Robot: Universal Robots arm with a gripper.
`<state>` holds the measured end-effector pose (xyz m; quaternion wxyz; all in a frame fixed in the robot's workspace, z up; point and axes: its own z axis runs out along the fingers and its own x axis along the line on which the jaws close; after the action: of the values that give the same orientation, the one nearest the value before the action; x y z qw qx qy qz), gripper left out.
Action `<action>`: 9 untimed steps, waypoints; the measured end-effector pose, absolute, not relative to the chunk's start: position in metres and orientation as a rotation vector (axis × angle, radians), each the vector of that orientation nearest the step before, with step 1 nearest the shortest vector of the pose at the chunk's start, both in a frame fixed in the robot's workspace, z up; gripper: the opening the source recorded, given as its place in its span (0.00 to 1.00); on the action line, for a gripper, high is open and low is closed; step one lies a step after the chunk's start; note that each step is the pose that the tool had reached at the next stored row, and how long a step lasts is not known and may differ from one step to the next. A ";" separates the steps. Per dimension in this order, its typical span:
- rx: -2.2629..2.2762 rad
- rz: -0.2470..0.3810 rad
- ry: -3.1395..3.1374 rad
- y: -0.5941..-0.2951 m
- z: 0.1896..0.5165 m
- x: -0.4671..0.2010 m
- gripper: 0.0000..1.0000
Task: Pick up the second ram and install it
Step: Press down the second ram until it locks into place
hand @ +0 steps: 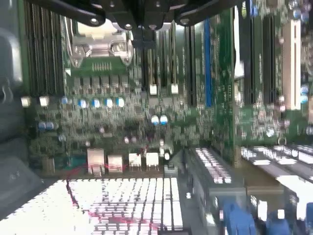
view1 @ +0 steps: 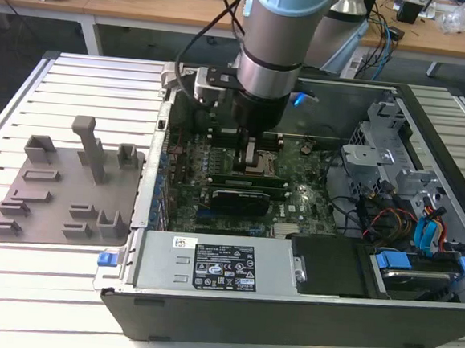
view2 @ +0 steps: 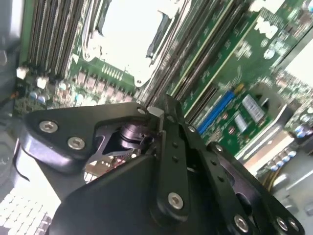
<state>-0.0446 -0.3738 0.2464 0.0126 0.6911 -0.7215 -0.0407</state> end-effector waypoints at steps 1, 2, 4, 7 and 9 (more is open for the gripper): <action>2.149 -0.138 -2.244 -0.373 0.246 -0.036 0.10; 2.147 -0.143 -2.242 -0.373 0.246 -0.031 0.10; 2.143 -0.152 -2.237 -0.373 0.248 -0.020 0.10; 2.143 -0.153 -2.238 -0.372 0.260 -0.019 0.10; 2.143 -0.153 -2.238 -0.372 0.275 -0.019 0.10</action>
<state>-0.0191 -0.3721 0.2747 0.0199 0.6907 -0.7212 -0.0492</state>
